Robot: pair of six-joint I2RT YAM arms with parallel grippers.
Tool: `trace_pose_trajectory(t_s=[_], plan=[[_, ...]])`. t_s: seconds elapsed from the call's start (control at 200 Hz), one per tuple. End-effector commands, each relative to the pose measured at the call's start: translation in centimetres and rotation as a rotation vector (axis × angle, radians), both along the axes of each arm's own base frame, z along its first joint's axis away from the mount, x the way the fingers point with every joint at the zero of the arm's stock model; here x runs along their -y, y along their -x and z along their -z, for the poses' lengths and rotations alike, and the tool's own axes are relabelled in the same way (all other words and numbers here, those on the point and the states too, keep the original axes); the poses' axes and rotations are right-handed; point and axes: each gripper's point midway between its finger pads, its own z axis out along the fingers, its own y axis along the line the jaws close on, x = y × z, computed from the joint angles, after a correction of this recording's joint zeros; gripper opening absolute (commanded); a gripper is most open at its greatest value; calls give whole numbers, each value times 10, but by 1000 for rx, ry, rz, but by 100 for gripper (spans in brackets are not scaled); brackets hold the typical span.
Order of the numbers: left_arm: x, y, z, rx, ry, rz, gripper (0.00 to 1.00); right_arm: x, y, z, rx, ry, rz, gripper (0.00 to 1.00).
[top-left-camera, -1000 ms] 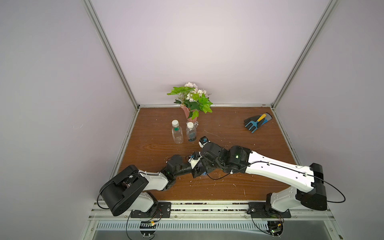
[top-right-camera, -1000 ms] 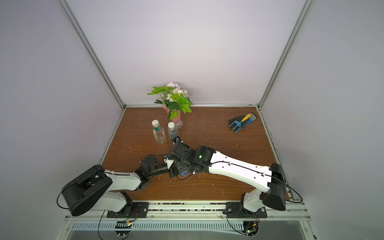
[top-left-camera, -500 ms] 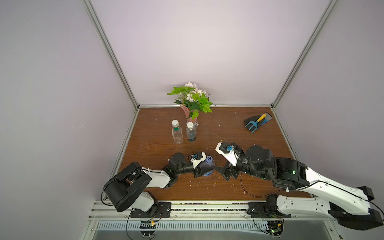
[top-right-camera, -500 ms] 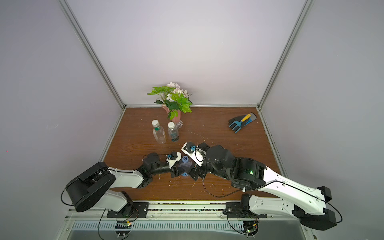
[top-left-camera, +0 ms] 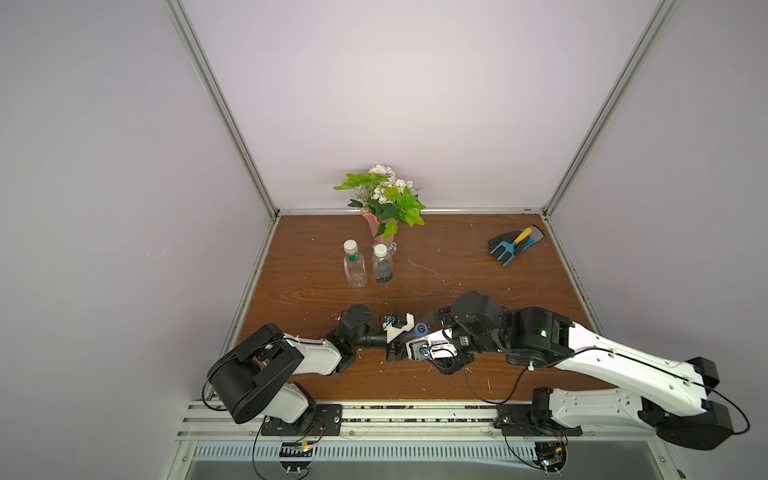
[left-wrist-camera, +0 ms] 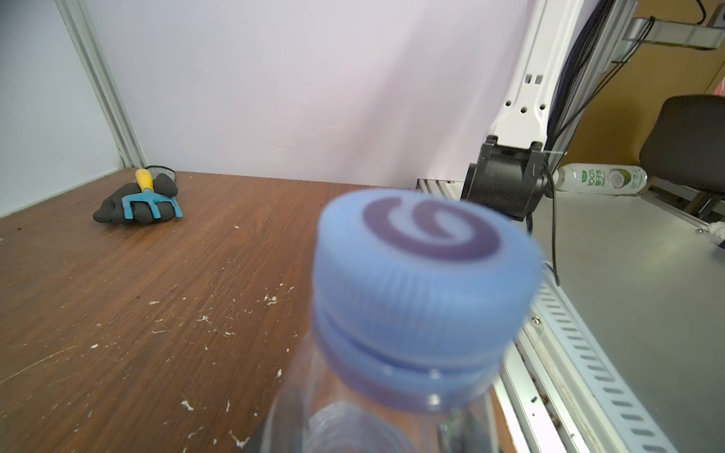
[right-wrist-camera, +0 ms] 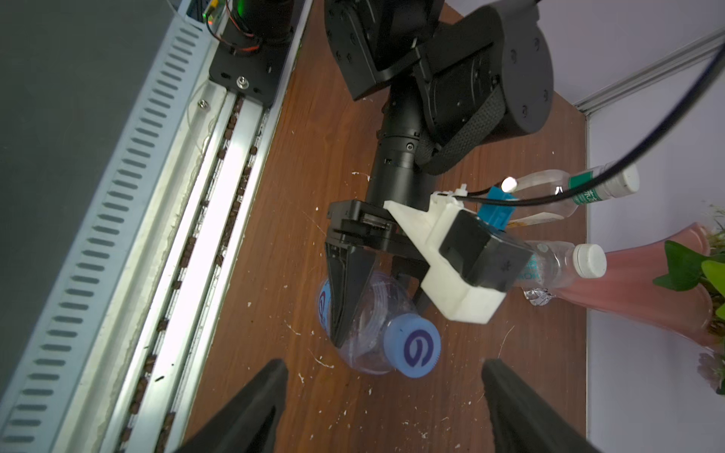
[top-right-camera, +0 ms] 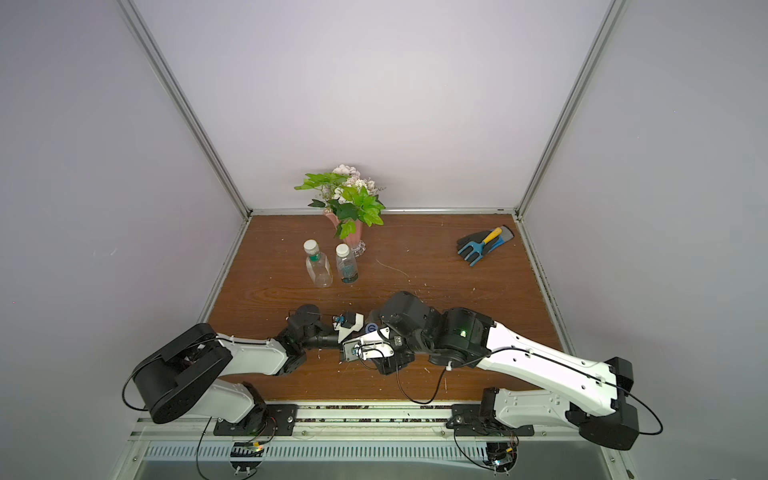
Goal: Screw on the bottle caps
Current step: Screw the bottle cap onto the plastic bottle.
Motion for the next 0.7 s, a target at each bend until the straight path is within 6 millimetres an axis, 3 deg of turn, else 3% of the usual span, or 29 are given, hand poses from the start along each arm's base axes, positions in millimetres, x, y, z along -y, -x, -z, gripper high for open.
trace_pose_trajectory(t_s=[0.0,0.145,0.305,0.696], plan=[[4,5,0,32,-26,51,52,0,-5,-8,-10,7,-50,79],[8,2,11,32,-110,60,52,-1,-15,0,-78,34,-39,77],[9,3,10,48,-106,67,52,-1,-23,7,-127,53,-23,73],[9,2,13,45,-113,65,53,6,-24,25,-201,63,11,59]])
